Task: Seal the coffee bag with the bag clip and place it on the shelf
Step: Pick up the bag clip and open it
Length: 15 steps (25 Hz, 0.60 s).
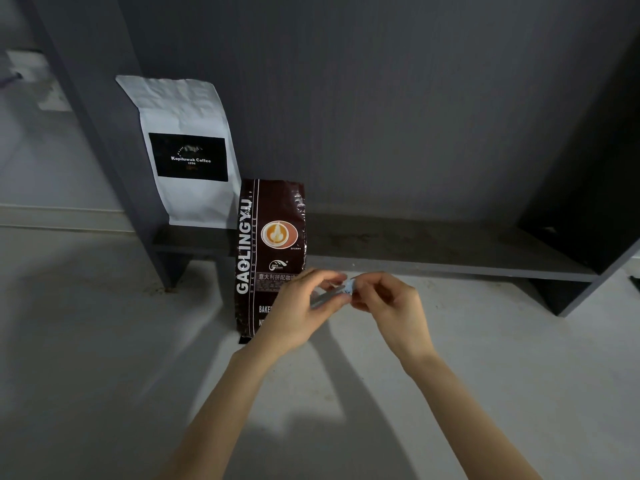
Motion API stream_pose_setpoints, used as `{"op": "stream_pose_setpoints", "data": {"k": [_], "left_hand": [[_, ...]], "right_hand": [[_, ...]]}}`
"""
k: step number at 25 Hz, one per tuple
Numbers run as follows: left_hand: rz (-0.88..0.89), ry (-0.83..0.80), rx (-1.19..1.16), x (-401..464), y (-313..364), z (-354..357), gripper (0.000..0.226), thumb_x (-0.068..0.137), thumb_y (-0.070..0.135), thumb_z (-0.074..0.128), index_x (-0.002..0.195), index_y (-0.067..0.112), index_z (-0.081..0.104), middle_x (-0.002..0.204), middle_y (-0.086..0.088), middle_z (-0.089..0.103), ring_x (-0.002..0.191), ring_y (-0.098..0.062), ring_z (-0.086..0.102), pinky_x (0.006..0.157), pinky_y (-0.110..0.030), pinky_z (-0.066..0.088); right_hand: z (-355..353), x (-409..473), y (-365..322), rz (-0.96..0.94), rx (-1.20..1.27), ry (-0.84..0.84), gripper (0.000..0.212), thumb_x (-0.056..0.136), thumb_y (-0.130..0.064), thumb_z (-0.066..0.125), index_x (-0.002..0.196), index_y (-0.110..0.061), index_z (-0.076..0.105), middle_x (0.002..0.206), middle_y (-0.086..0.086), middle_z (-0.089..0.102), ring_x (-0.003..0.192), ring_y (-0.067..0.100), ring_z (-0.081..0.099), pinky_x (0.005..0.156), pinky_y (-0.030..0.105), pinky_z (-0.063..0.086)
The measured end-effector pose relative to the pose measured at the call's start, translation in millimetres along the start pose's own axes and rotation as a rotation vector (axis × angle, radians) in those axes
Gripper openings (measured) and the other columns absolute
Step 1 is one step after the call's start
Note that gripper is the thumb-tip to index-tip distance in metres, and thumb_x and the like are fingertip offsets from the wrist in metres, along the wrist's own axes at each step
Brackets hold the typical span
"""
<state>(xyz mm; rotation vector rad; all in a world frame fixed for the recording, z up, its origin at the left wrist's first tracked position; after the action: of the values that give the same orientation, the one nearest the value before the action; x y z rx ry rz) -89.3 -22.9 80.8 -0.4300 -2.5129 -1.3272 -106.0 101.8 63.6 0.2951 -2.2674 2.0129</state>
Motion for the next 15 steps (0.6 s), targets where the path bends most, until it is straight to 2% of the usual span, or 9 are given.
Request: {"op": "stream_pose_setpoints", "data": {"k": [1, 4, 9, 12, 15], "left_hand": [[-0.061, -0.068, -0.08, -1, -8, 5, 0.013, 0.087, 0.017, 0.054, 0.095, 0.014, 0.063, 0.089, 0.004, 0.064, 0.077, 0.007, 0.059, 0.071, -0.001, 0.039], [-0.223, -0.225, -0.326, -12, -24, 21, 0.026, 0.093, 0.02, 0.038, 0.087, 0.019, 0.064, 0.078, 0.004, 0.07, 0.07, 0.001, 0.065, 0.067, -0.007, 0.046], [-0.402, -0.262, -0.6, -22, -36, 33, 0.025, 0.091, 0.024, 0.043, 0.082, 0.02, 0.066, 0.057, 0.011, 0.069, 0.055, 0.0, 0.06, 0.051, -0.012, 0.046], [-0.459, -0.292, -0.676, -24, -42, 38, 0.023, 0.084, 0.032, 0.049, 0.082, 0.019, 0.068, 0.057, 0.009, 0.067, 0.057, -0.002, 0.059, 0.053, -0.014, 0.048], [-0.464, -0.322, -0.682, -25, -45, 42, 0.023, 0.085, 0.03, 0.048, 0.083, 0.02, 0.068, 0.057, 0.011, 0.066, 0.059, -0.001, 0.059, 0.054, -0.015, 0.048]], "right_hand": [[-1, 1, 2, 0.015, 0.025, -0.004, 0.026, 0.083, -0.005, 0.054, 0.069, -0.023, 0.064, 0.069, -0.002, 0.068, 0.069, 0.012, 0.068, 0.069, 0.022, 0.056], [1, 3, 2, 0.027, 0.047, -0.035, 0.022, 0.085, -0.008, 0.054, 0.071, -0.022, 0.064, 0.07, -0.001, 0.068, 0.067, 0.008, 0.067, 0.066, 0.017, 0.055], [6, 4, 1, 0.023, 0.076, -0.074, 0.02, 0.085, -0.009, 0.053, 0.073, -0.022, 0.063, 0.072, -0.002, 0.066, 0.066, 0.005, 0.065, 0.063, 0.014, 0.053], [7, 4, 0, 0.014, 0.075, -0.086, 0.02, 0.085, -0.009, 0.053, 0.074, -0.022, 0.063, 0.072, -0.002, 0.066, 0.065, 0.004, 0.064, 0.061, 0.013, 0.052], [9, 4, 5, 0.029, 0.063, -0.095, 0.021, 0.086, -0.01, 0.052, 0.074, -0.023, 0.062, 0.074, -0.003, 0.065, 0.065, 0.0, 0.062, 0.061, 0.012, 0.051]]}}
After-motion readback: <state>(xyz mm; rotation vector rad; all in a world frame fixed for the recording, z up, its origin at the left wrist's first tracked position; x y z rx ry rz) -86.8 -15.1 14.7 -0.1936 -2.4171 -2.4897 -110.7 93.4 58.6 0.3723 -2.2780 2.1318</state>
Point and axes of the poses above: each hand's wrist, its own x-axis towards the middle knuckle, its own z-axis out of the palm, y = z × x, the point moved 10 cm from there along x, towards the middle knuckle
